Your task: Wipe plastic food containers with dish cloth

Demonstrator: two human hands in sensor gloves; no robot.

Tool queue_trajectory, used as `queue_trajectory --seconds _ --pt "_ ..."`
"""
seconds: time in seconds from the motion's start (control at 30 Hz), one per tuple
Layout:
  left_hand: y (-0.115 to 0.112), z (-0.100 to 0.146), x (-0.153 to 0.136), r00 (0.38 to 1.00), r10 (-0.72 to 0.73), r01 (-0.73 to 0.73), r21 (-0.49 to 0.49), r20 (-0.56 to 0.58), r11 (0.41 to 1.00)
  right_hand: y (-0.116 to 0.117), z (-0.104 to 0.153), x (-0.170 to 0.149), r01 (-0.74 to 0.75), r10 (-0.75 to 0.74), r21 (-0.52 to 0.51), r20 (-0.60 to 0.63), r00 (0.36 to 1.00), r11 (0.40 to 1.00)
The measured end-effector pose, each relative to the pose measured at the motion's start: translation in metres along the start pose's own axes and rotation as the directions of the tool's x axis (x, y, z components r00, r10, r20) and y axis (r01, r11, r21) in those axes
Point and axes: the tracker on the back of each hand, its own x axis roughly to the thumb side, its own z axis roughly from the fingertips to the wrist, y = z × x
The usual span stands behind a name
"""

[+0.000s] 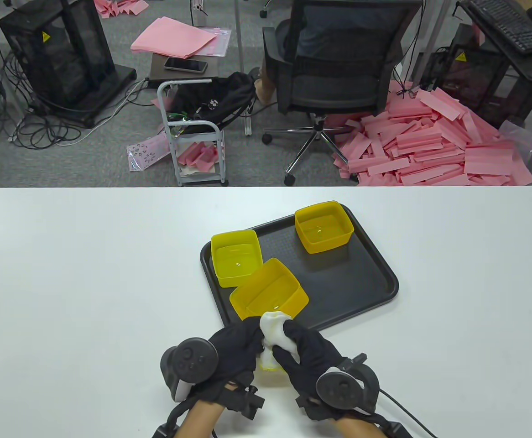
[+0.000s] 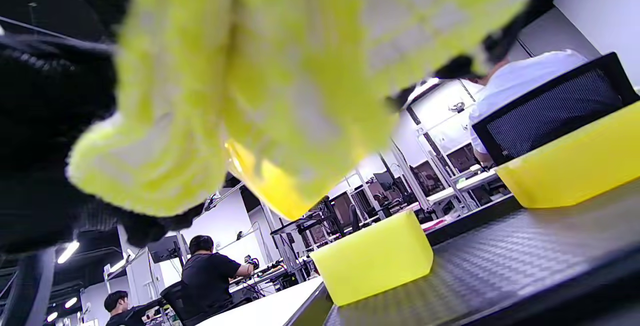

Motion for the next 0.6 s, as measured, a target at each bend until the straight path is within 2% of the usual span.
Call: queue_trajectory --seconds 0.1,0.23,0.43,0.6 --pt "0.000 -0.001 -0.003 1.000 -0.002 0.002 0.005 -0.003 1.000 -0.004 -0.002 -0.013 0.022 -0.023 -0.013 -0.048 0.999 1.000" --pt "0.001 -0.003 -0.007 0.995 -0.095 0.095 0.026 0.025 0.995 -0.019 -0.004 -0.037 0.064 -0.072 -0.060 -0.150 0.986 0.996" --pt "0.004 -0.002 -0.012 0.993 -0.121 0.121 0.042 -0.006 0.992 -0.036 -0.006 -0.056 0.056 -0.076 -0.102 -0.208 0.975 0.993" --pt "0.015 -0.007 -0.002 0.959 -0.283 0.281 0.062 0.024 0.958 -0.045 -0.008 -0.069 0.056 -0.090 -0.135 -0.258 0.962 0.989"
